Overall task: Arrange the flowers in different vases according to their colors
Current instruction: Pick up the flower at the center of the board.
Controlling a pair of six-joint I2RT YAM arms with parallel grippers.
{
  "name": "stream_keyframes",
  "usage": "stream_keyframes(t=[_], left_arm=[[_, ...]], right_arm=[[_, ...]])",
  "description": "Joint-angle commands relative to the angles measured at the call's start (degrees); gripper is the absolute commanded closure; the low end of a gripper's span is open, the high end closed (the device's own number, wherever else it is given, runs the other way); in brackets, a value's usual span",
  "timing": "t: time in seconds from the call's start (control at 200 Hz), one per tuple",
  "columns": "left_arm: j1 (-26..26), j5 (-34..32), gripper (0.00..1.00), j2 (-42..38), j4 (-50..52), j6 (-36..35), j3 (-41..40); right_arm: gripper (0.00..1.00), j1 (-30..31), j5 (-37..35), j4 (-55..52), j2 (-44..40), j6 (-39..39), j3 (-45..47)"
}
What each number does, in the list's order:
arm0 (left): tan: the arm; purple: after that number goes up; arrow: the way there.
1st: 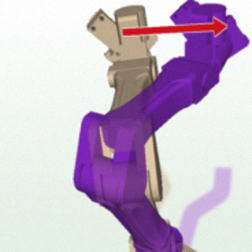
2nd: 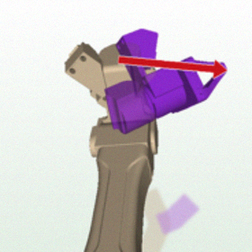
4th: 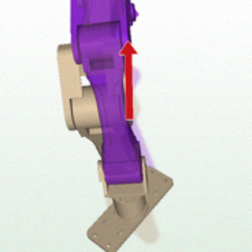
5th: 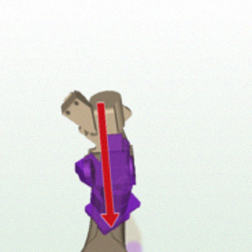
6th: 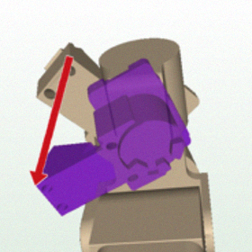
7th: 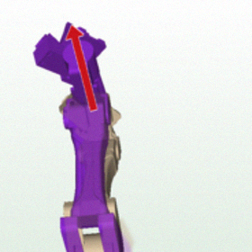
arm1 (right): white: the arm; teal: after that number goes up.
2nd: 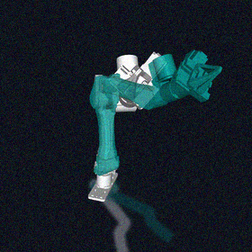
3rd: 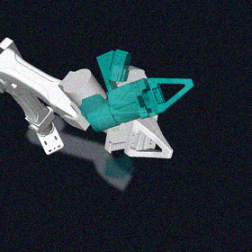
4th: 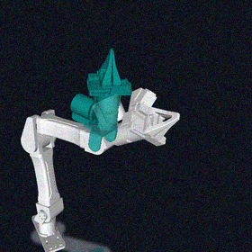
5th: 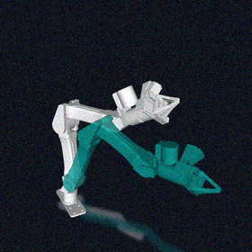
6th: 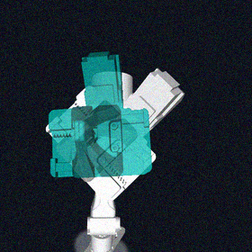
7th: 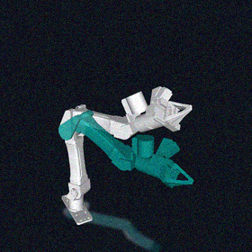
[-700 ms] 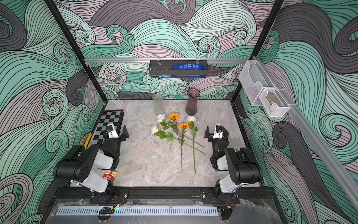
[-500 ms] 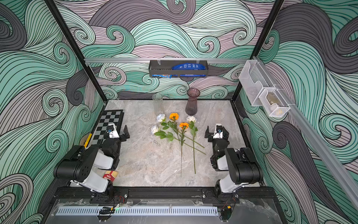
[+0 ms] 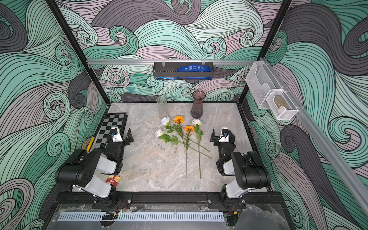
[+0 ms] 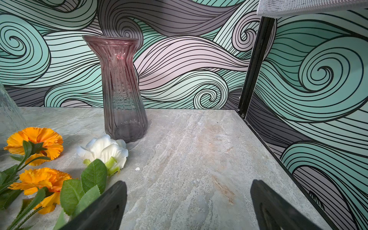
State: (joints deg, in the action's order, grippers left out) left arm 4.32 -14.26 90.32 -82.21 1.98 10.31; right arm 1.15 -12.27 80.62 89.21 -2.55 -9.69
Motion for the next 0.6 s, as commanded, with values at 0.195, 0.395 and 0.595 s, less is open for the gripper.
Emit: stream_keyframes(t=[0.195, 0.395, 0.595], left_arm=[[0.4, 0.7, 0.02, 0.4, 0.1, -0.3, 0.6], [0.4, 0.8, 0.01, 0.3, -0.6, -0.5, 0.1], [0.3, 1.6, 0.01, -1.5, -10.6, -0.7, -5.8]], right_arm=[[0.0, -0.4, 0.4, 0.2, -0.2, 0.5, -0.9], [0.0, 0.9, -9.5, 3.1, -2.8, 2.2, 1.5], [0.0, 10.7, -21.9, -4.8, -18.8, -3.9, 1.8]])
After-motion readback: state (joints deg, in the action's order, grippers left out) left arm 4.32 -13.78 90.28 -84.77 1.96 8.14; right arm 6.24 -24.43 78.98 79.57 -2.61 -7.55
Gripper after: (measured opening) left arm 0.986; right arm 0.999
